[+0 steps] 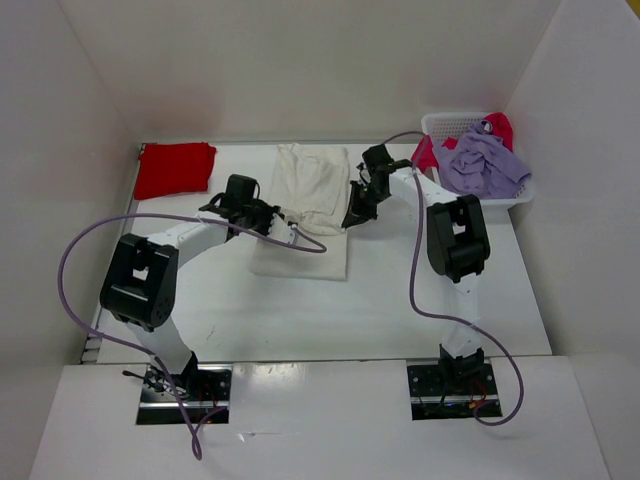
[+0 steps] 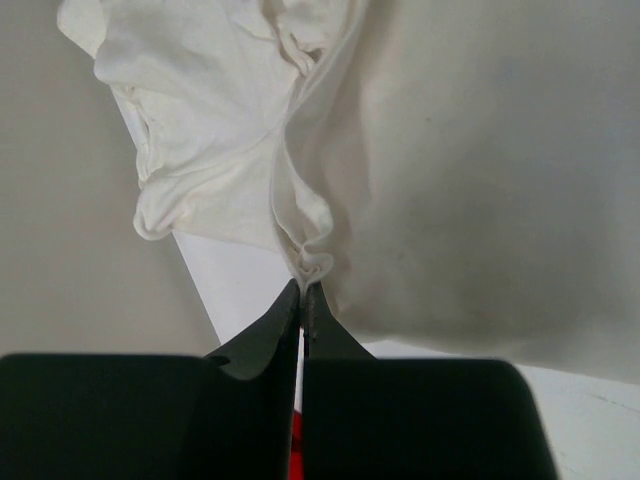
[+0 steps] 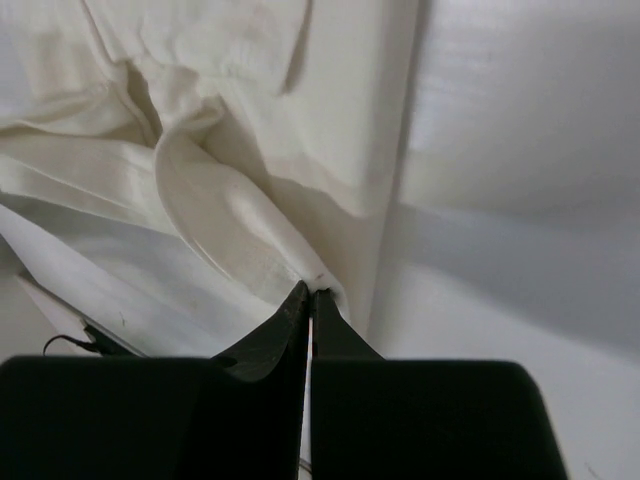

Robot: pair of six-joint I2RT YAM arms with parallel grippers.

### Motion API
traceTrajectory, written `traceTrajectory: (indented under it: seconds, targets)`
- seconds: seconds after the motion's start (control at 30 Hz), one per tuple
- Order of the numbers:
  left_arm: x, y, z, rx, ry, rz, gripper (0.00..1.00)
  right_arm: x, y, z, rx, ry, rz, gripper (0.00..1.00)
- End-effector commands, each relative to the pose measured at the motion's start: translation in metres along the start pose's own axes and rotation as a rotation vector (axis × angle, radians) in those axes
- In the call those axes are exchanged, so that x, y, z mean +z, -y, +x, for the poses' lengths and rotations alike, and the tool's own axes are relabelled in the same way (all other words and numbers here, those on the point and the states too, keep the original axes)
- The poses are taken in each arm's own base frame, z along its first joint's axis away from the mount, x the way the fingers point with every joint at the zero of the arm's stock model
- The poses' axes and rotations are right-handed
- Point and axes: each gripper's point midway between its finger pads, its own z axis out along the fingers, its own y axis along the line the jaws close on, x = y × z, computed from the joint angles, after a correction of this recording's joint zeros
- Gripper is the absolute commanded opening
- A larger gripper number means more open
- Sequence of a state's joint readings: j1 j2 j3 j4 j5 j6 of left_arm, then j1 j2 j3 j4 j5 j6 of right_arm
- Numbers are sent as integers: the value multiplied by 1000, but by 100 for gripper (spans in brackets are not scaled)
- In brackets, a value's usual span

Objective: Fold and stack the t-shirts
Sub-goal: Fold the folded rectangular tshirt in 1/3 of the way

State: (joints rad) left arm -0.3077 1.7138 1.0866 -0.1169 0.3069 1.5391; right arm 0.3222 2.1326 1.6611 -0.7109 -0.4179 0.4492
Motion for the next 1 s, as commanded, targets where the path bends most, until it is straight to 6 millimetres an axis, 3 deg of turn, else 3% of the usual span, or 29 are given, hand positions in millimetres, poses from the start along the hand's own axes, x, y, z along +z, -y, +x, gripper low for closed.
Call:
traceTrajectory:
  seconds: [0.0, 0.1, 0.17, 0.3, 0.37, 0.47, 0.5, 0.53, 0.57, 0.6, 0.63, 0.7, 0.73, 0.77, 0.87, 0.97]
  targets:
    - [3, -26, 0, 6, 28, -93, 0, -4, -13, -26, -56, 35, -45, 0]
    - [7, -26, 3, 32, 17, -105, 0, 7, -2, -24, -43, 9, -28, 0]
    - [15, -14, 6, 29, 17, -97, 2, 6, 1, -29, -33, 11, -38, 2]
    - [21, -3, 14, 28, 0, -84, 15, 2, 4, -48, -54, 56, -39, 41]
    - [20, 0, 21, 27, -38, -84, 19, -3, 8, -56, -62, 80, -19, 50]
    - [20, -1, 31, 14, -90, -94, 20, -33, 5, -78, -102, 185, 24, 53]
    - [19, 0, 33, -1, -102, -94, 22, -51, -3, -82, -118, 232, 24, 53]
    - [19, 2, 35, -1, -114, -97, 24, -60, -5, -84, -135, 262, 31, 51]
    - [18, 3, 38, -25, -133, -98, 28, -57, -6, -74, -147, 257, 52, 48]
    - [17, 3, 40, -35, -142, -99, 35, -73, -19, -71, -171, 292, 32, 45]
    - [16, 1, 41, -42, -150, -111, 37, -74, -22, -62, -189, 282, 31, 33]
    - [14, 0, 48, -85, -186, -135, 43, -59, -28, -32, -213, 220, 25, 18]
    - [12, -5, 51, -99, -204, -161, 44, -52, -31, -20, -221, 186, 14, 5]
    - [7, -11, 58, -128, -242, -181, 46, -40, -35, 3, -232, 120, -1, 0]
    - [-4, -16, 67, -192, -310, -187, 46, -18, -46, 40, -245, 0, -39, 0]
    - [-18, -15, 77, -238, -337, -179, 49, -2, -45, 52, -240, -42, -38, 0]
